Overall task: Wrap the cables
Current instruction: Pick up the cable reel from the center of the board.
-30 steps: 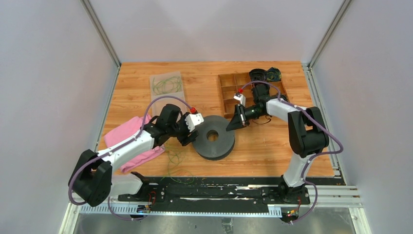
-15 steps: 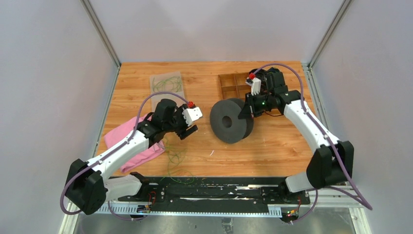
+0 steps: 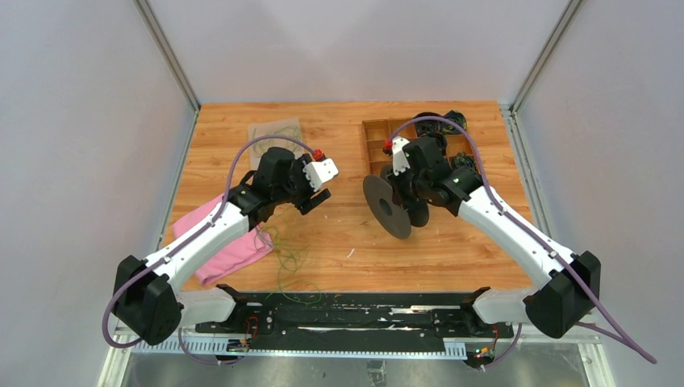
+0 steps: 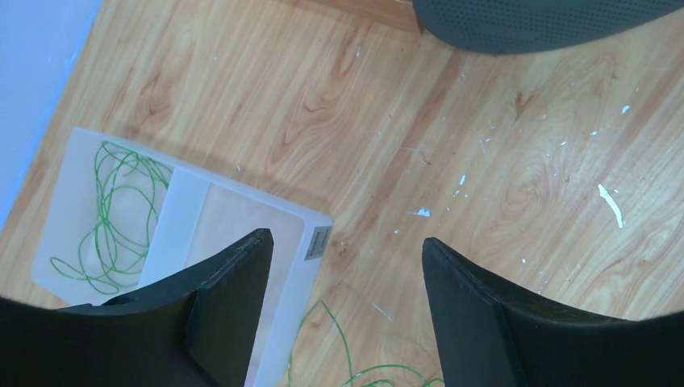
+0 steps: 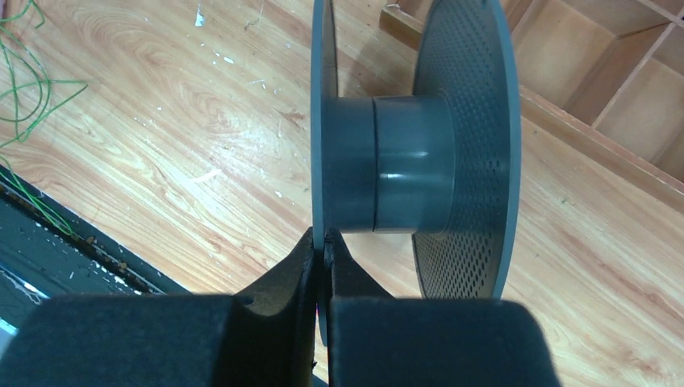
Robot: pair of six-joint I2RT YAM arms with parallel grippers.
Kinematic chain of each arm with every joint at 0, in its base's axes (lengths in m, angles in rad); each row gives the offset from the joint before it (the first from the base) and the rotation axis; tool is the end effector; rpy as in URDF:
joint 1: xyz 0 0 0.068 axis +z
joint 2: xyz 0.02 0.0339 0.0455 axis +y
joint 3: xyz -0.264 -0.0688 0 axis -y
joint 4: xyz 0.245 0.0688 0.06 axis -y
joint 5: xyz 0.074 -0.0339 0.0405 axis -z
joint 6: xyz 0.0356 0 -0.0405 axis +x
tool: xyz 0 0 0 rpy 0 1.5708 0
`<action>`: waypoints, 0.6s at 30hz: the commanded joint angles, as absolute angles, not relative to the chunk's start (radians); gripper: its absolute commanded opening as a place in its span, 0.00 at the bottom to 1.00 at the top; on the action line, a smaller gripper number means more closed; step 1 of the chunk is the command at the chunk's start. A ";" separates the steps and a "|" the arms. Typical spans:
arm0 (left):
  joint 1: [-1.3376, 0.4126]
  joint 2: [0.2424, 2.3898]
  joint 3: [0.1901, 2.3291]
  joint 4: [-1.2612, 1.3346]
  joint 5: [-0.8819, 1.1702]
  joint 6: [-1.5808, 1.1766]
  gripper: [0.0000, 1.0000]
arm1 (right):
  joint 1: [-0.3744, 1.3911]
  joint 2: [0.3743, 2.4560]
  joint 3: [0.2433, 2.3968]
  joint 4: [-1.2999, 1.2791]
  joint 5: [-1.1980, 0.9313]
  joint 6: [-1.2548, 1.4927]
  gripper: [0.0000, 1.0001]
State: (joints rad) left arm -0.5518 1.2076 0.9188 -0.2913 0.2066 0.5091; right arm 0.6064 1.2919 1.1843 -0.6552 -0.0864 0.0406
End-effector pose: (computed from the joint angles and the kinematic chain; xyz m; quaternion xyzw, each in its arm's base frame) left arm 0.2254 -0.1473 0.2884 0.4850 0.7301 -0.1008 0.4708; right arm 0.2254 0.1601 0.3250 -0.2727 0.8774 0.1625 0.3597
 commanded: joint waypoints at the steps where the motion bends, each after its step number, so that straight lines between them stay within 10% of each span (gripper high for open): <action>1: -0.548 1.221 0.942 -0.318 0.180 0.507 0.73 | 0.640 1.340 1.193 -0.635 -0.012 0.096 0.01; 9: -0.549 1.201 0.914 -0.306 0.166 0.509 0.73 | 0.689 1.376 1.234 -0.625 -0.035 0.115 0.13; 18: -0.546 1.168 0.892 -0.312 0.157 0.523 0.73 | 0.695 1.393 1.283 -0.654 -0.043 0.093 0.56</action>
